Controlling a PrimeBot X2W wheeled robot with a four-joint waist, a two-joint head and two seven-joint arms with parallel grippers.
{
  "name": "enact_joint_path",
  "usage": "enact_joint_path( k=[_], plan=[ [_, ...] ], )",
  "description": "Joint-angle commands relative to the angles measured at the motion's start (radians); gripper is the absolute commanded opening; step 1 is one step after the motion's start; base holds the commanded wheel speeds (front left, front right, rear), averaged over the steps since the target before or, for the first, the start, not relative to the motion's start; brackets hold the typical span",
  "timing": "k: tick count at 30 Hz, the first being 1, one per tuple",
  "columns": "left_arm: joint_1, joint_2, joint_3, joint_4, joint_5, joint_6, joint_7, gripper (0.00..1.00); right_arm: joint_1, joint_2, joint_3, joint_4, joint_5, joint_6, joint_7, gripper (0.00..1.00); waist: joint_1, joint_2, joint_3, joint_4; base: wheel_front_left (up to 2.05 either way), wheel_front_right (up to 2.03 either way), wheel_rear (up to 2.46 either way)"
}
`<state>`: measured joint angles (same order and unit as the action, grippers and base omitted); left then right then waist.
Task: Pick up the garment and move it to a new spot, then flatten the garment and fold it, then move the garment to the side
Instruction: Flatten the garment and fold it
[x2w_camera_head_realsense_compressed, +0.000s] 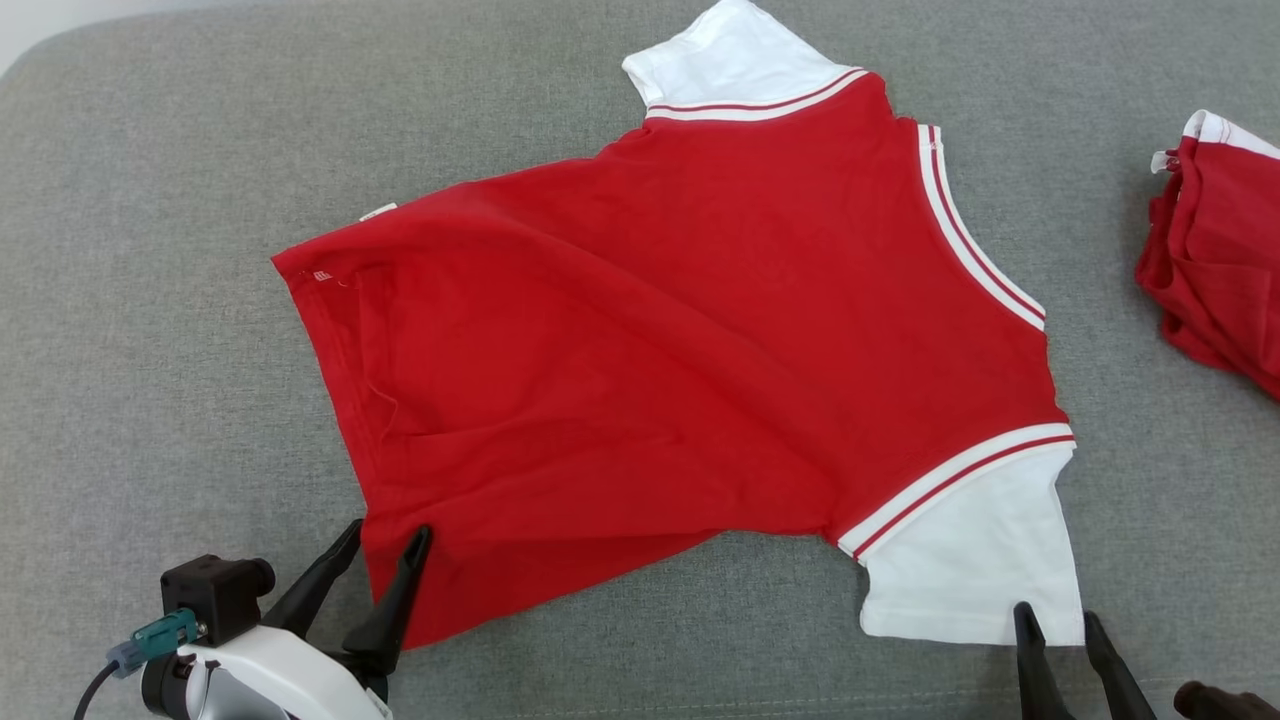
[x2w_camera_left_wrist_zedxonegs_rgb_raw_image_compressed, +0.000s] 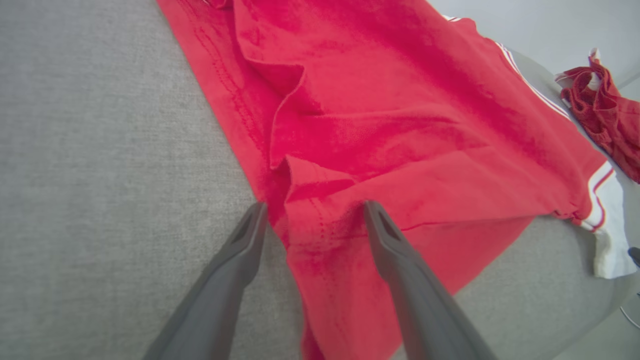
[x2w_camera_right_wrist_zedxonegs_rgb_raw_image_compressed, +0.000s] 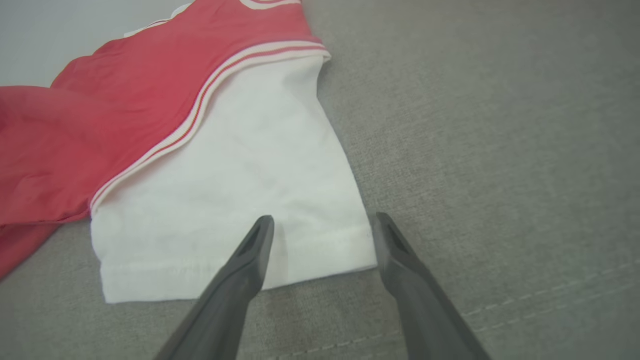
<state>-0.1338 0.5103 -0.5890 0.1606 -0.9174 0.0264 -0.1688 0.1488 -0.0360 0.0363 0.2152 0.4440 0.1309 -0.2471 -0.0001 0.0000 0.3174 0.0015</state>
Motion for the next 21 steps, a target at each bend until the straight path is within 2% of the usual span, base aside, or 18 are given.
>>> enact_joint_path(
  k=[1,17,18,19,20,21],
  plan=[
    [-0.04,0.027,0.039,-0.012,-0.009,-0.008,-0.009,1.0,-0.005,-0.014,0.019,-0.004,0.008,0.0,-0.015,1.0,0.0001,0.0,0.001,-0.002,0.0,0.0,0.0],
    [-0.056,0.024,0.032,0.004,-0.015,-0.025,-0.009,1.0,-0.013,-0.014,0.026,0.012,0.019,0.0,-0.015,1.0,0.0001,0.0,0.006,-0.011,0.0,0.0,0.0],
    [-0.054,0.024,0.031,0.005,-0.017,-0.025,-0.007,1.0,-0.013,-0.014,0.027,0.012,0.019,0.0,-0.015,0.9,0.0001,0.0,0.006,-0.012,0.0,0.0,0.0],
    [-0.053,0.024,0.031,0.004,-0.019,-0.025,-0.006,0.95,-0.013,-0.014,0.026,0.009,0.017,0.0,-0.015,0.49,0.0001,0.0,0.005,-0.013,0.0,0.0,0.0],
    [-0.053,0.025,0.031,0.003,-0.018,-0.024,-0.008,0.55,-0.013,-0.014,0.022,0.005,0.018,0.0,-0.015,0.34,0.0001,0.0,0.005,-0.013,0.0,0.0,0.0],
    [-0.051,0.025,0.031,-0.001,-0.019,-0.024,-0.008,0.2,-0.014,-0.014,0.018,-0.003,0.017,0.0,-0.015,0.0,0.0001,0.0,0.004,-0.013,0.0,0.0,0.0]
  ],
)
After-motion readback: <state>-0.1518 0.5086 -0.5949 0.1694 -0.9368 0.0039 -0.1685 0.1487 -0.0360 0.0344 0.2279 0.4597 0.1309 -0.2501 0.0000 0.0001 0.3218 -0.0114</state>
